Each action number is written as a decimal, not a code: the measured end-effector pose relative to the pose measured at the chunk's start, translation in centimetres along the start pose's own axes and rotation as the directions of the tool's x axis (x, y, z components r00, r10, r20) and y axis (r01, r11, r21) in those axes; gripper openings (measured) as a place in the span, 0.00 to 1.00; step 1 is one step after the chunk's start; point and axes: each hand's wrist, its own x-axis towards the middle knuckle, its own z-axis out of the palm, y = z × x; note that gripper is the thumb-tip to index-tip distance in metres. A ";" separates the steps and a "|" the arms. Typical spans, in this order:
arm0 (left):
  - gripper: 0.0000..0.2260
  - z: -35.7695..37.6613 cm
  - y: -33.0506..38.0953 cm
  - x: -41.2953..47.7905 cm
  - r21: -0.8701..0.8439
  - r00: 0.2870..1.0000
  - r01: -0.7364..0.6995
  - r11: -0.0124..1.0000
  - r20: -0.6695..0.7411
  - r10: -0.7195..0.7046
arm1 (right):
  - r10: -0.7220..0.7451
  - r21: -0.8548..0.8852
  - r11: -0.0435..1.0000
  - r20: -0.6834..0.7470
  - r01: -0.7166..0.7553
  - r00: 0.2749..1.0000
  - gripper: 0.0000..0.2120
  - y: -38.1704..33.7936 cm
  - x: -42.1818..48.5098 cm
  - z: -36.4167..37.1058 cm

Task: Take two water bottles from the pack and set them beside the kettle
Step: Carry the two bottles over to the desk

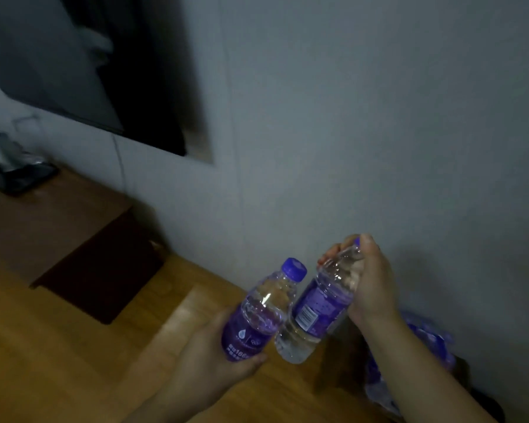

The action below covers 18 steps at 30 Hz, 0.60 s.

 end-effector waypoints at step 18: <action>0.32 -38.0 -16.3 -11.7 -0.099 0.914 0.072 0.993 -0.392 -0.105 | -0.005 0.020 1.000 0.515 -0.006 0.857 0.12 15.6 -5.5 45.9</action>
